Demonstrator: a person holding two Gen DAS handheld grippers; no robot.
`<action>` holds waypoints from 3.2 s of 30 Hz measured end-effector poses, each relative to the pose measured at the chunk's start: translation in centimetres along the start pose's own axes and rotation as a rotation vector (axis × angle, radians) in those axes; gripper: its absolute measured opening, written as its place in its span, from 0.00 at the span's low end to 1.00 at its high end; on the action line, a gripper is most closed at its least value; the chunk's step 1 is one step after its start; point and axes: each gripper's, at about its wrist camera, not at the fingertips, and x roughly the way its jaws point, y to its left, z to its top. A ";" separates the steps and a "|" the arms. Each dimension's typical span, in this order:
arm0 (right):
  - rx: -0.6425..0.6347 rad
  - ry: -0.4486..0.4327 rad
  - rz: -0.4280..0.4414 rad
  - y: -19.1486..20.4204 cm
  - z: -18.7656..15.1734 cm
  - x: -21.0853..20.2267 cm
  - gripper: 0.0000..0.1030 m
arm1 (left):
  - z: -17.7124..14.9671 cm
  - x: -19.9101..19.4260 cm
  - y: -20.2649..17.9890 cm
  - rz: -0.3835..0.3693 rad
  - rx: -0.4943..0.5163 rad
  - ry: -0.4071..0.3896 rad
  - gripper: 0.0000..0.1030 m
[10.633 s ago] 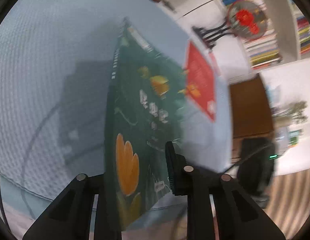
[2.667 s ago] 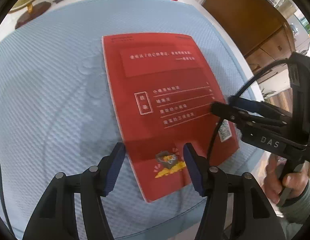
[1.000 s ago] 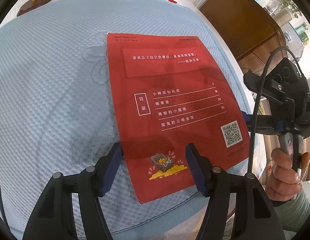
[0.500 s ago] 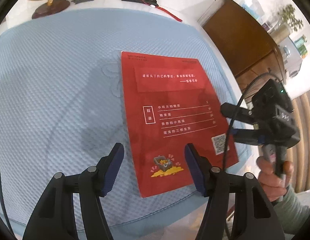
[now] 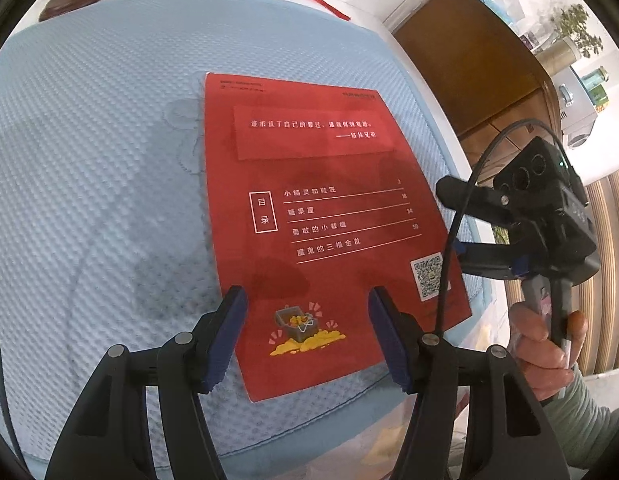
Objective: Organize books
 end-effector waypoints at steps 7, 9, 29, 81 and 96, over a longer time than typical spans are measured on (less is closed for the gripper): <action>-0.040 -0.002 -0.014 1.7 0.0 -0.1 0.62 | 0.1 0.2 0.3 -0.014 -0.002 -0.002 0.58; -0.046 -0.002 -0.018 1.9 0.0 -0.2 0.62 | -0.1 -0.2 0.8 -0.017 0.000 -0.002 0.58; -0.159 -0.015 0.044 10.8 -2.1 0.9 0.63 | -2.3 -6.5 6.4 -0.042 -0.077 -0.081 0.58; -0.412 0.306 -0.471 14.7 -8.4 16.8 0.78 | -4.2 -10.8 18.5 0.112 -0.081 -0.028 0.57; -0.555 0.567 -0.490 19.6 -13.6 21.0 0.78 | -6.2 -13.1 20.9 -0.014 0.041 0.048 0.57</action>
